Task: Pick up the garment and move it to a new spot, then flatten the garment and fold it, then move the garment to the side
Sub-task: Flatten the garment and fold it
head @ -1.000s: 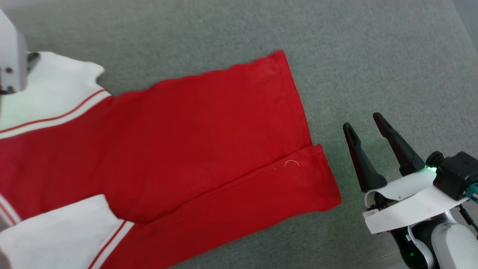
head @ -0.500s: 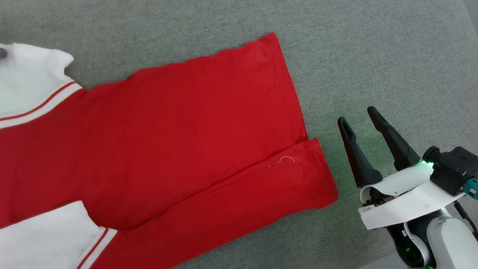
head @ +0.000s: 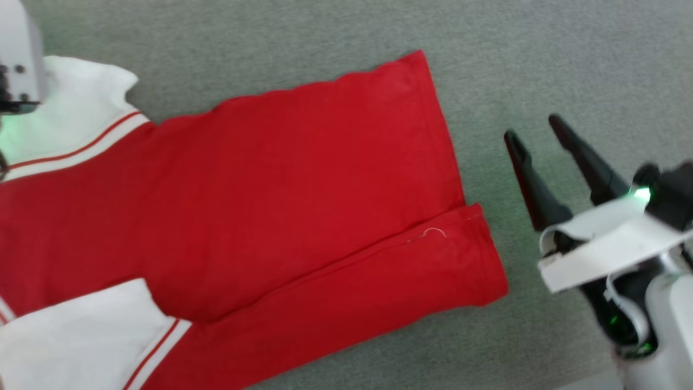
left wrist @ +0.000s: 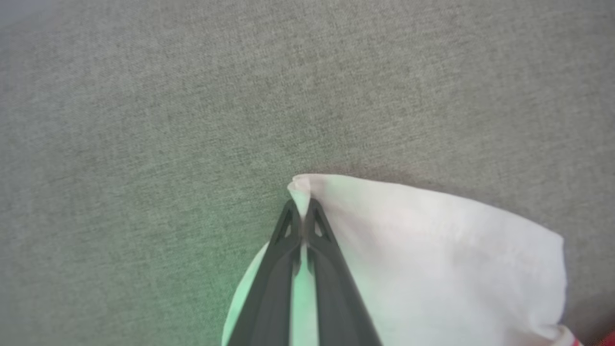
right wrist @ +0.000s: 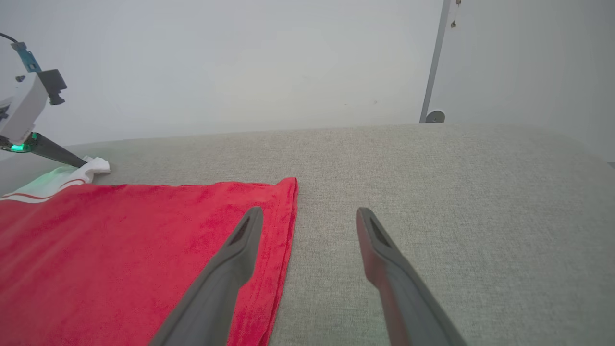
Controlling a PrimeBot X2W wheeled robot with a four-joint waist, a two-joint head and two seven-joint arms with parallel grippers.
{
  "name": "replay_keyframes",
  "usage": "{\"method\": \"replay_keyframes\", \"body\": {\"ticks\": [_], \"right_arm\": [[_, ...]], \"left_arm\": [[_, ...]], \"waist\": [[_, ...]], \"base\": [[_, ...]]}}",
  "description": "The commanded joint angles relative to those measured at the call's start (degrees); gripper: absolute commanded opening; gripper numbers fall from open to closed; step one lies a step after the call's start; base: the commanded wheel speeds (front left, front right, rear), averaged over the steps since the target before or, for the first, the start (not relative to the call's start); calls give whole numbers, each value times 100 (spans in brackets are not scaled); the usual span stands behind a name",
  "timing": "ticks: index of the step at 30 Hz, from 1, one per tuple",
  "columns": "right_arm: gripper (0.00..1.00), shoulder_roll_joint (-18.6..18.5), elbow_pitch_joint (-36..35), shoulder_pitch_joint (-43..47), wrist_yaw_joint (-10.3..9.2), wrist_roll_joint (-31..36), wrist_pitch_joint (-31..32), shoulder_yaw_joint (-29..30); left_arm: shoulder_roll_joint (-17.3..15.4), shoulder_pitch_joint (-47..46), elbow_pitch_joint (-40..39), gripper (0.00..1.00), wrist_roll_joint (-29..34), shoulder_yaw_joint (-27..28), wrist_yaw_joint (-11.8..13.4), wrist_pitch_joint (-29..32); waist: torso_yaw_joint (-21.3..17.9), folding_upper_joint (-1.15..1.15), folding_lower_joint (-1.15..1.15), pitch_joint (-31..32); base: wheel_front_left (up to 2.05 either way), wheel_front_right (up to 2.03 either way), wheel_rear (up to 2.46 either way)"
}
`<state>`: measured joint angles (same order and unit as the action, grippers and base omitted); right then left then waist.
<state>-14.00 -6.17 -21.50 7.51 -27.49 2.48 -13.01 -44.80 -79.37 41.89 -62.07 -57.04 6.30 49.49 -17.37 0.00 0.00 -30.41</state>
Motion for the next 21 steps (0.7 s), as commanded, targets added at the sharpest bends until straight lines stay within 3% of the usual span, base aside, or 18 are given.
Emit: {"method": "replay_keyframes", "body": {"ticks": [1,13,21], "right_arm": [[100,-66,48,-159,-4,-42,94,22],[100,-670,1066,-1606,-4,-455,1429,-216],[100,-558,2174,-2419,-4,-916,2589,-650]], "left_arm": [[154,300,52,0,-74,-110,-31,36],[1009,94,509,0,-74,-166,-283,-247],[1318,-70,967,0,-70,-172,-537,-435]], "waist": [[129,0,0,69],[813,0,0,192],[965,0,0,156]], "base": [[0,0,0],[0,0,0],[0,0,0]]}}
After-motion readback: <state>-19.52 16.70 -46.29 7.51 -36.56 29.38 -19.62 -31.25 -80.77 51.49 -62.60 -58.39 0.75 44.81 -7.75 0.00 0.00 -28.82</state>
